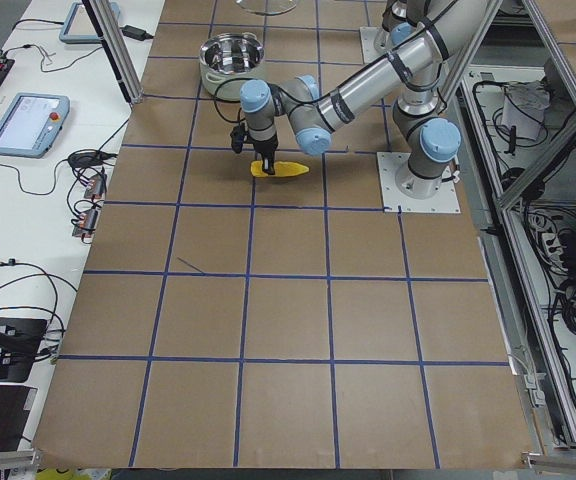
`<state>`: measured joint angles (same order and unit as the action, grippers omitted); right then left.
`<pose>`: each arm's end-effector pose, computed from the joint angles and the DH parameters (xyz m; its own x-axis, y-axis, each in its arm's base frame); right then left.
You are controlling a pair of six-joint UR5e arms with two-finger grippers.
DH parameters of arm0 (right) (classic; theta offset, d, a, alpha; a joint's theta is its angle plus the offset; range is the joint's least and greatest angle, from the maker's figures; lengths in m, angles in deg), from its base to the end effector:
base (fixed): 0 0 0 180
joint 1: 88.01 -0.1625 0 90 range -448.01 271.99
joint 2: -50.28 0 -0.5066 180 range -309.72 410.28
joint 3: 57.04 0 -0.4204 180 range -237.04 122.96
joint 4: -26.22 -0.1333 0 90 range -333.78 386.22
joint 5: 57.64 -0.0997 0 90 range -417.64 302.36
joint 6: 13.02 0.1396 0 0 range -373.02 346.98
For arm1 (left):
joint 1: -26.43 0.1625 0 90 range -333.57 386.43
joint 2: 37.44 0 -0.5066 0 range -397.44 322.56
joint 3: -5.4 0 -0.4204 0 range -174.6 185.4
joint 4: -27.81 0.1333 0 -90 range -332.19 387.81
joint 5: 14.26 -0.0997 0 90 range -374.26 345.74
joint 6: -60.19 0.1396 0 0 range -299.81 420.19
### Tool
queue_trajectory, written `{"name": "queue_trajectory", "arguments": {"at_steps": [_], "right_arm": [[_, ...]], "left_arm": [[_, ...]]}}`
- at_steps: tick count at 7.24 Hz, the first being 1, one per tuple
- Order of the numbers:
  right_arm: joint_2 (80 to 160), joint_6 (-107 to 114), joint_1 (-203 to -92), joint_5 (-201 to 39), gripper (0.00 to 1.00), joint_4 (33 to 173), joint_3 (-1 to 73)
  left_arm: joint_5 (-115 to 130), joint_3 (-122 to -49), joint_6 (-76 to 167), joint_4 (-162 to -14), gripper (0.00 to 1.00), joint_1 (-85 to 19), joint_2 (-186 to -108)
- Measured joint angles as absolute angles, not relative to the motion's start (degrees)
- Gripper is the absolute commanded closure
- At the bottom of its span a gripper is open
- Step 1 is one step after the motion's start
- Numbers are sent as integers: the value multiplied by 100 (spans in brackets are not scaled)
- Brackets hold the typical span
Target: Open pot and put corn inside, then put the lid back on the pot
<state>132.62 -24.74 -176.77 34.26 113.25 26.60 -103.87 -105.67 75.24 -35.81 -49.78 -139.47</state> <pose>0.1162 -0.5795 0.5085 -0.9828 -0.1838 0.0172 -0.1819 0.9801 0.0796 -0.0016 -0.5569 0.2781 -0.9991 0.0195 0.0369 0.0235 0.9935 0.1112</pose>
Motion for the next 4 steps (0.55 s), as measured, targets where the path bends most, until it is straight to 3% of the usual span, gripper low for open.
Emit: {"name": "queue_trajectory", "arguments": {"at_steps": [4], "right_arm": [[13204,-2619,-17454,3437,66,11318,2665]], "left_arm": [[-9993,-9212,6149,-4139,76,-6533,-14168]]}}
